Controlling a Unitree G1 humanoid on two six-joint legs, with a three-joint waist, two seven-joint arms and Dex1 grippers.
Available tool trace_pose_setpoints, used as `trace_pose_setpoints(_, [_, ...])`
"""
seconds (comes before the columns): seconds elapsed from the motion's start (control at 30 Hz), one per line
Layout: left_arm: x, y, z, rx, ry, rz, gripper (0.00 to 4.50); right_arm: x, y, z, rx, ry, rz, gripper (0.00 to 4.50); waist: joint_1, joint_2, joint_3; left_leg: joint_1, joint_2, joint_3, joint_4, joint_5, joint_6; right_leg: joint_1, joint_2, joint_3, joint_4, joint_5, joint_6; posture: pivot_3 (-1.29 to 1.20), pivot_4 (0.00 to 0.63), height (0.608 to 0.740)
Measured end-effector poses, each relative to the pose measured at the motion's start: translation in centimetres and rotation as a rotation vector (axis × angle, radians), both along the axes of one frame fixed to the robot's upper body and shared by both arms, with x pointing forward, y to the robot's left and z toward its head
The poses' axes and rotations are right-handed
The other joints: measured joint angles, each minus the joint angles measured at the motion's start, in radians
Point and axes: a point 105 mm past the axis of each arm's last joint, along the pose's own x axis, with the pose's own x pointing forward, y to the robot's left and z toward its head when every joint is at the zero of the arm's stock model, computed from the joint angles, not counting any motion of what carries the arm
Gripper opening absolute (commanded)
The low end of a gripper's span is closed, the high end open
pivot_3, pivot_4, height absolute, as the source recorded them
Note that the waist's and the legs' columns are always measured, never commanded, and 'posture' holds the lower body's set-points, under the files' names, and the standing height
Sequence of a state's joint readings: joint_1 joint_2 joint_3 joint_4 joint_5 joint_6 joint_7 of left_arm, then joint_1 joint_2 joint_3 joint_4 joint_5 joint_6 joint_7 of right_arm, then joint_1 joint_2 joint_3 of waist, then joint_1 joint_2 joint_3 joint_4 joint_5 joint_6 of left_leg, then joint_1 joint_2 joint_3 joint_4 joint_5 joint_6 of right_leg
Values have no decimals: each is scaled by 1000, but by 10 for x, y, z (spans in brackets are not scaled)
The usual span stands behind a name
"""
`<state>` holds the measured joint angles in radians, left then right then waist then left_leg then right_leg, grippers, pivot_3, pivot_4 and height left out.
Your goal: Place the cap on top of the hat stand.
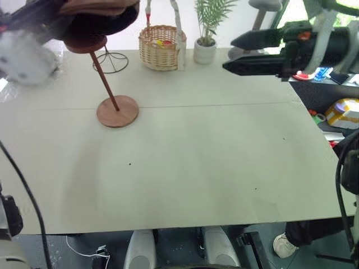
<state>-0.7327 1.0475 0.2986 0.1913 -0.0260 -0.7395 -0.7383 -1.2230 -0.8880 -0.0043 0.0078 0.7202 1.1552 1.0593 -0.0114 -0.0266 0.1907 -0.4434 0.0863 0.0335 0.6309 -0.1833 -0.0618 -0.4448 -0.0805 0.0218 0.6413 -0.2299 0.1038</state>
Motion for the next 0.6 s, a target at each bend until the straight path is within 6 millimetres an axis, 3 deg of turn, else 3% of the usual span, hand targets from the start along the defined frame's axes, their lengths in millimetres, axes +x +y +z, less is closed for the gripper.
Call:
trace_pose_setpoints(0.23, [-5, 46, -19, 107, 27, 81, 55, 6, -4, -3, -5, 20, -37, 4500, -2, 0, 0, 0, 0, 1, -1, 0, 0, -1, -1, 0, 0, 0, -1, 0, 150, 728])
trace_pose_setpoints(0.3, [-3, 51, -24, 115, 35, 80, 55, 6, -5, -4, -4, 25, -41, 4500, 0, 0, 0, 0, 0, 1, -1, 0, 0, -1, -1, 0, 0, 0, -1, 0, 150, 728])
trace_pose_setpoints(0.6, [23, 29, -56, 203, 87, -53, 55, 6, -5, -4, 10, 42, -53, 4500, 1, 0, 0, 0, 0, 2, 0, 0, 0, -1, -1, 0, 1, 1, 2, 0, 150, 728])
